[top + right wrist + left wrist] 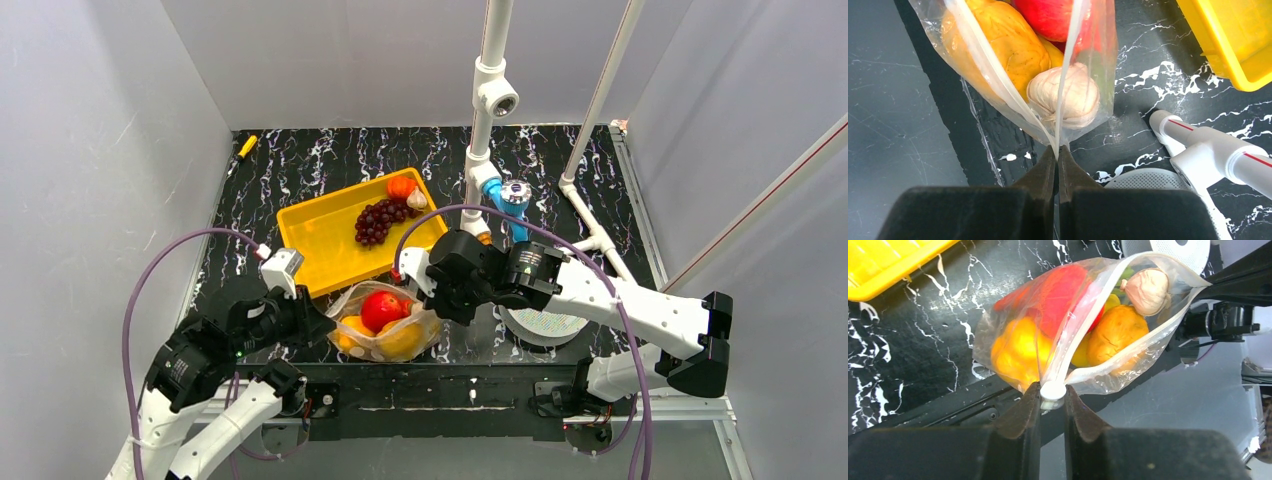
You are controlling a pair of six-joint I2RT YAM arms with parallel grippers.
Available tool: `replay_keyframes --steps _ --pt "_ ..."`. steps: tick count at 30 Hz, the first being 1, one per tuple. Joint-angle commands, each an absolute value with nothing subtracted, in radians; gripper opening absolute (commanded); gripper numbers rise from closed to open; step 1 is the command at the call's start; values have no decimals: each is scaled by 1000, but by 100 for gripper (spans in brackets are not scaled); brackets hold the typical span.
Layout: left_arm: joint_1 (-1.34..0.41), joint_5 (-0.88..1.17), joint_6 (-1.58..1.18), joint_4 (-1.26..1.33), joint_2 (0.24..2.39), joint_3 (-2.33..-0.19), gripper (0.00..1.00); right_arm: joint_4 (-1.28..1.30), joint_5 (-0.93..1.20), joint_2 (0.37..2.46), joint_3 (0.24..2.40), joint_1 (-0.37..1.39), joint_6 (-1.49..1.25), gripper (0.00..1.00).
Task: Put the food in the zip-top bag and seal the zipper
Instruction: Adjust the zipper food storage bag at the center of the board.
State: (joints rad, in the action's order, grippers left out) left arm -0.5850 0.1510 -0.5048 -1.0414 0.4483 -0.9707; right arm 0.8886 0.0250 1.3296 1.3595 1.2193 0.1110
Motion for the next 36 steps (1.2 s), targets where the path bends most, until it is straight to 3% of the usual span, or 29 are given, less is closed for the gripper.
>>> replay_keyframes --steps 1,5,9,19,24,29,35,36 --pt "-586 17 -463 -1099 431 -1027 0 901 -37 1291 1405 1198 106 1" --pt "-586 -102 -492 -1124 283 -1023 0 925 -97 1253 1374 1187 99 1" --pt "-586 -86 -532 -1070 139 -976 0 925 -108 1233 1341 1173 97 1" --pt "-585 41 -529 -935 101 -913 0 962 -131 1297 1372 1172 114 2" --pt "-586 169 -549 -768 91 -818 0 980 -56 1375 1487 1214 121 20" --pt "-585 194 -553 -691 129 -762 0 1027 -78 1466 1652 1264 151 28" --pt "-586 193 -526 -711 140 -800 0 1029 -60 1454 1627 1267 198 73" --pt "-585 190 -520 -728 137 -809 0 1025 -57 1447 1613 1267 204 76"
